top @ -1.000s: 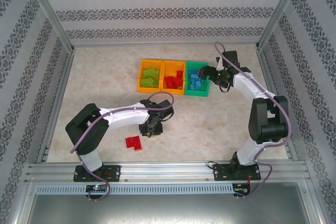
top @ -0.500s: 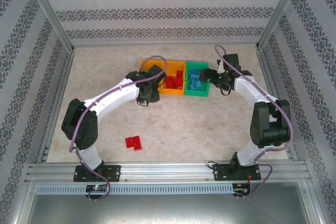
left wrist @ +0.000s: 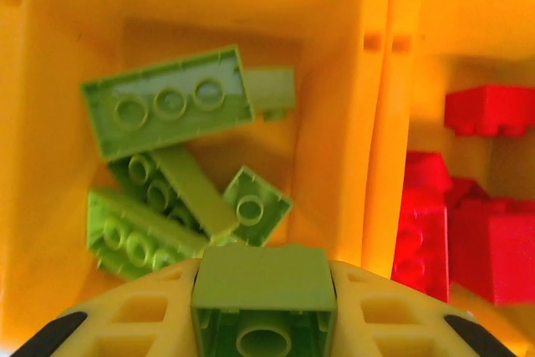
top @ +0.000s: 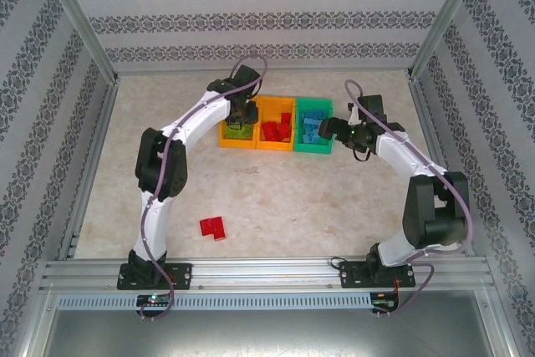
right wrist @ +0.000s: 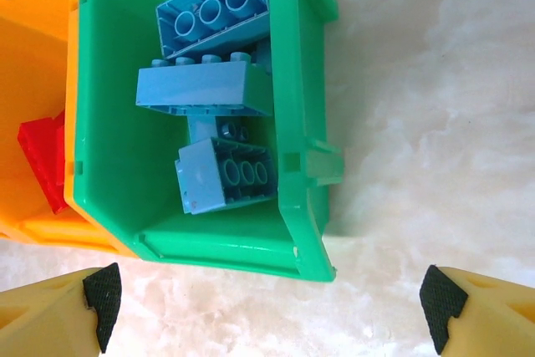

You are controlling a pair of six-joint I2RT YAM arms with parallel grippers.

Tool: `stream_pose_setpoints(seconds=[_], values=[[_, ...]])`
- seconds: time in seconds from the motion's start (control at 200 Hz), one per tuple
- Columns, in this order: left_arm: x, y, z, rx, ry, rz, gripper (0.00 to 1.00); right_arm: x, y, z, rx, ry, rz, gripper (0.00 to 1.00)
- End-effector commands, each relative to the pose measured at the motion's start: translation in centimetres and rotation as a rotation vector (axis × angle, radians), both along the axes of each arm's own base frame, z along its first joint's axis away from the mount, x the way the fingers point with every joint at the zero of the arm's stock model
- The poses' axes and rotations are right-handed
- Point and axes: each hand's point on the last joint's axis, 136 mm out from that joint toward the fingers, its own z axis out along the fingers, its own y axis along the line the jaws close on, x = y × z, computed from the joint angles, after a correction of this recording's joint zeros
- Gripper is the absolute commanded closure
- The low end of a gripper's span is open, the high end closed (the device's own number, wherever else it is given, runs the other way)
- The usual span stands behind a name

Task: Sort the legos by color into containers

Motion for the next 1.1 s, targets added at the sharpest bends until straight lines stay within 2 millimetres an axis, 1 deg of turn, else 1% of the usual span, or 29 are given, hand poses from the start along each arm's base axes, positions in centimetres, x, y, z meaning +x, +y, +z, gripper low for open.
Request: stream_pose_setpoints(seconds=[0.0,0.08,0.185,0.265,0.325,0.435,0.475,0.56,0.62,0.644,0.709,0.744,0.754,0.799,0.834,0.879,0.899,0.909,0.989,1.094], values=[[1.9,0.6,0.5,-0.036,-0.01,-0.022,0.7,-0.2,0.1,1.3,0.023,-0.05,-0.002,0.06],[2.9,0.8,0.2,-0.054,-0.012,-0.012,0.68,-0.7,0.0,1.4,0.022,-0.049,-0.007,0.06],[3.5,0.3,-0.2,-0.093,-0.008,-0.022,0.6,-1.1,-0.2,1.4,0.018,-0.048,-0.014,0.06],[3.4,0.0,-0.2,-0.107,-0.004,-0.032,0.49,-1.3,-0.2,1.3,0.02,-0.044,-0.019,0.06],[3.2,-0.1,-0.1,-0.114,-0.005,-0.035,0.39,-1.4,-0.2,1.3,0.022,-0.044,-0.021,0.06],[2.4,0.2,0.8,-0.126,-0.025,-0.034,0.26,-1.4,-0.2,1.3,0.024,-0.045,-0.024,0.06],[2.0,0.4,1.3,-0.127,-0.035,-0.03,0.23,-1.4,-0.2,1.2,0.026,-0.045,-0.022,0.06],[0.6,1.3,2.7,-0.123,-0.057,-0.019,0.19,-1.4,-0.1,1.0,0.026,-0.041,-0.02,0.06],[-0.8,2.1,3.7,-0.115,-0.073,-0.011,0.13,-1.3,-0.1,0.7,0.022,-0.038,-0.018,0.06],[-1.6,2.6,3.7,-0.104,-0.067,-0.004,0.09,-1.3,-0.1,0.6,0.022,-0.037,-0.015,0.06],[-4.0,4.1,4.4,-0.077,-0.064,0.02,0.03,-1.1,0.0,0.2,0.024,-0.032,-0.007,0.06],[-5.6,5.0,4.1,-0.062,-0.044,0.037,0.01,-1.0,0.1,0.0,0.03,-0.029,-0.004,0.06],[-6.1,5.2,3.8,-0.057,-0.032,0.043,0.0,-0.9,0.1,-0.2,0.031,-0.026,-0.003,0.06],[-8.5,6.3,3.7,-0.053,-0.004,0.073,0.0,-0.7,0.3,-0.5,0.038,-0.023,0.005,0.06],[-10.7,7.0,2.7,-0.051,0.04,0.097,0.0,-0.6,0.5,-0.8,0.043,-0.018,0.01,0.06],[-13.4,7.9,2.1,-0.054,0.075,0.134,0.0,-0.3,0.7,-1.1,0.05,-0.014,0.017,0.06],[-14.5,8.3,2.2,-0.06,0.08,0.156,0.0,-0.2,0.8,-1.3,0.054,-0.011,0.021,0.06],[-15.2,8.5,1.8,-0.059,0.092,0.165,0.0,-0.1,0.8,-1.3,0.055,-0.011,0.023,0.06],[-20.2,9.2,1.0,-0.093,0.129,0.223,0.0,0.3,1.1,-1.8,0.069,-0.004,0.035,0.06],[-25.6,8.8,0.2,-0.133,0.149,0.254,0.0,0.9,1.5,-2.5,0.082,0.007,0.053,0.06]])
